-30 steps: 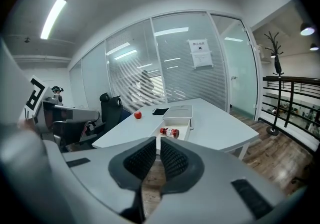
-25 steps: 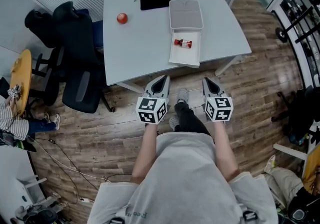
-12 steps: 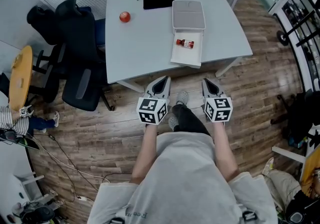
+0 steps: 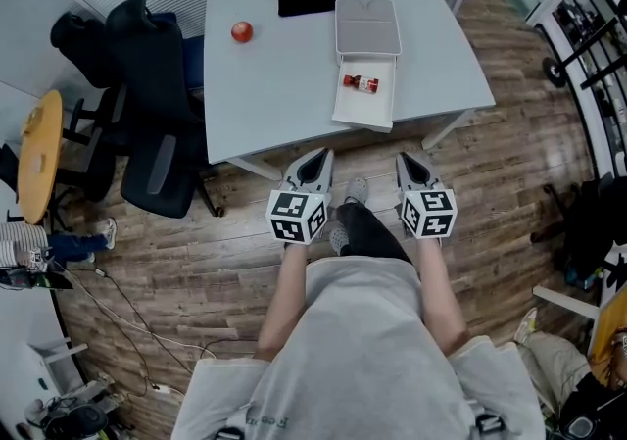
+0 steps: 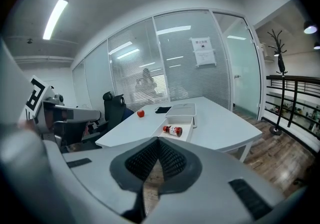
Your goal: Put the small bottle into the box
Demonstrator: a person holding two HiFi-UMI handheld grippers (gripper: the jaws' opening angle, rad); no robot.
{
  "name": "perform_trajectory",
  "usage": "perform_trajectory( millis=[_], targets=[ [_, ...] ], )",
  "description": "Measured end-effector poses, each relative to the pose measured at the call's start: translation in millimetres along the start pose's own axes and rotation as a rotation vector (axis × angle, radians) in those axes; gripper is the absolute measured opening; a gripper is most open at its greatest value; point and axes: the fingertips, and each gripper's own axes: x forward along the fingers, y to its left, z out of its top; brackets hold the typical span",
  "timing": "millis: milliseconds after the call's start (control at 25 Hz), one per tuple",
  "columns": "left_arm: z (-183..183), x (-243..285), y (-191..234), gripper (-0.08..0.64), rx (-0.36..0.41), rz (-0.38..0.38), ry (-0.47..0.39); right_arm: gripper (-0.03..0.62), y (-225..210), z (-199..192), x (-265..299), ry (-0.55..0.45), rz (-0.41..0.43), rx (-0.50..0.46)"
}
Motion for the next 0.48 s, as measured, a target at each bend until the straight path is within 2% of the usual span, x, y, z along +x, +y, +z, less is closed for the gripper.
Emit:
perform_trajectory(
  millis=[480],
  targets=[
    [-2,3,5,0.028,0.0,0.005,0.006,0.017,5,2,18,0.014,0.03,-0.01]
  ],
)
